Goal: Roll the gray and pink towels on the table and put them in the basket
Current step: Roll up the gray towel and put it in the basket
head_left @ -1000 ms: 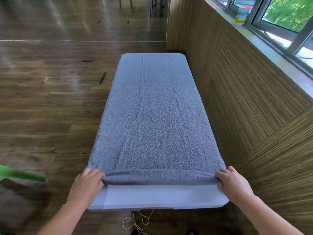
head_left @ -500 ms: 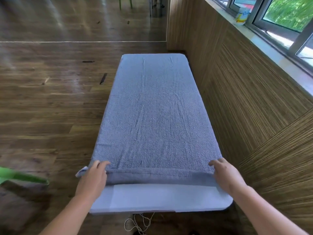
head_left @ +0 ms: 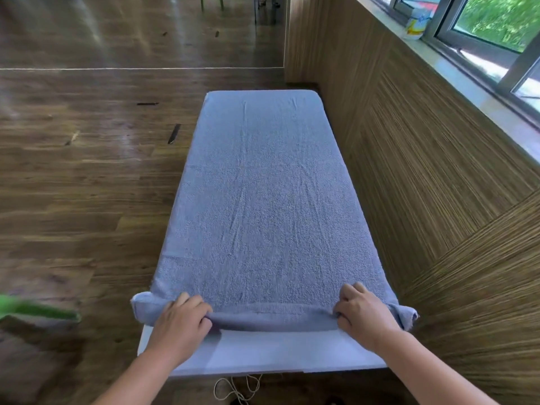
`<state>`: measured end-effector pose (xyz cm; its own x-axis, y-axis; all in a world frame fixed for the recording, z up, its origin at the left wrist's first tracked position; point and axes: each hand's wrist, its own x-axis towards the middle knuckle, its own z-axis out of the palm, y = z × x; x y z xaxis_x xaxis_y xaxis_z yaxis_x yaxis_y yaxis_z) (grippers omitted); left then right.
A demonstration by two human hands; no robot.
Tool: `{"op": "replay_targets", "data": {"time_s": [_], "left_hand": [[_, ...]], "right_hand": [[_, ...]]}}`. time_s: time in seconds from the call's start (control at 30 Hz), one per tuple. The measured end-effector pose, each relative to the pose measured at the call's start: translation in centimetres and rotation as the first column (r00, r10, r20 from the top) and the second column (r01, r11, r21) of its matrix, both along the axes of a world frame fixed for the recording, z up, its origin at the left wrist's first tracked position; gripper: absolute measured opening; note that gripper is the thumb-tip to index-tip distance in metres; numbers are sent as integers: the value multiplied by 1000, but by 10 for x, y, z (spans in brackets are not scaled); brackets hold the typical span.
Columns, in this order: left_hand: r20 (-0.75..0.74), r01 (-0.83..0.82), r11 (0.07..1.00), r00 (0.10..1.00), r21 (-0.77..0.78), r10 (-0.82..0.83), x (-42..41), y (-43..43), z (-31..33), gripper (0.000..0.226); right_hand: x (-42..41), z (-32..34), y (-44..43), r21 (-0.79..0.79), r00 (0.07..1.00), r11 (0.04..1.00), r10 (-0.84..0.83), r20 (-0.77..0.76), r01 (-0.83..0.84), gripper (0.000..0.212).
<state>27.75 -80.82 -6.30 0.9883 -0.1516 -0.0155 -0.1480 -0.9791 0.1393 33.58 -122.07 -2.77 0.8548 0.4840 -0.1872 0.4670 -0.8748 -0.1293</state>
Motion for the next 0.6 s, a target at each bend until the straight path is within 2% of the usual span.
{"op": "replay_targets", "data": {"time_s": [0.1, 0.2, 0.3, 0.37, 0.43, 0.53, 0.6], "left_hand": [[-2, -16, 1000, 1000, -20, 16, 0, 0, 4, 20], [30, -62, 998, 998, -10, 62, 16, -5, 10, 19], [39, -138, 990, 990, -26, 139, 25, -7, 12, 7], [-3, -199, 978, 980, -66, 199, 20, -6, 13, 24], [-21, -201, 975, 980, -93, 200, 9, -1, 12, 33], [12, -133, 985, 991, -107, 135, -6, 14, 5, 28], [38, -92, 994, 995, -51, 94, -9, 23, 3, 38]], "right_hand": [[9, 8, 3, -46, 977, 996, -87, -196, 79, 27], [24, 4, 9, -19, 960, 986, -167, -226, 167, 26], [26, -2, 6, 80, 962, 962, -253, -103, 261, 18], [13, -5, -7, 153, 968, 957, -250, 21, 244, 27], [-2, -10, -28, 228, 955, 932, -295, 26, 281, 28], [-17, -16, -58, 182, 954, 939, -298, 9, 292, 43], [-16, -17, -66, 133, 962, 954, -273, 15, 269, 54]]}}
